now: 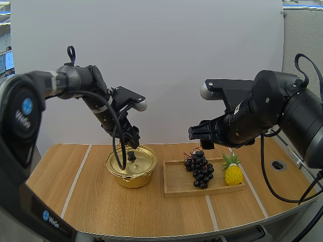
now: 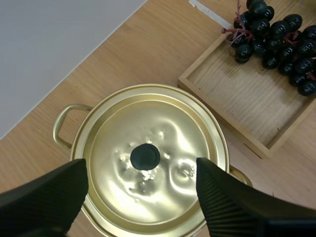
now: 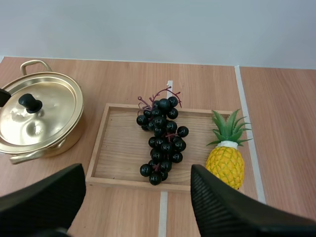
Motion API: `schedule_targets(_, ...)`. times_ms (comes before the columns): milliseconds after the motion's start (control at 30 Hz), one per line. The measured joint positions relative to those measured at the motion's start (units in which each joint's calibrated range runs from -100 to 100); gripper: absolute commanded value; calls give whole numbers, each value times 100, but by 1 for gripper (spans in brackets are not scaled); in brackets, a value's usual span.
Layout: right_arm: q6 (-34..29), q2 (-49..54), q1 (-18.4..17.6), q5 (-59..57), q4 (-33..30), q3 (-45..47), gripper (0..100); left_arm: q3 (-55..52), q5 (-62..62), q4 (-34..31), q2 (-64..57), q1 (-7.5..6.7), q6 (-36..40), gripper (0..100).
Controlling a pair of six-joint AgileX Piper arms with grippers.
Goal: Open the pot, put the grape inside, and close it
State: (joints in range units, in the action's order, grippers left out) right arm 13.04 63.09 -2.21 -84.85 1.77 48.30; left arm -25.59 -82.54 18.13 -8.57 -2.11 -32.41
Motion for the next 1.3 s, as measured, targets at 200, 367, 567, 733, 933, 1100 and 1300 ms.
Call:
schedule_targets(200,0,0,0,0,0,0,100,317,-35,0,463,0,2,100)
schedule_targets(367,0,0,0,0,0,0,100,467,-35,0,813,0,11,100)
schedule_targets(567,0,0,0,0,0,0,100,508,-17,0,1361,0,20,100)
schedule_targets(733,0,0,0,0,0,0,100,508,2,0,1533,0,20,100)
schedule_targets(933,0,0,0,0,0,0,100,508,56,-11,1606,0,20,100)
schedule_targets(1100,0,0,0,0,0,0,100,508,56,-11,1606,0,20,100)
schedule_targets(1300,0,0,0,0,0,0,100,508,56,-11,1726,0,20,100)
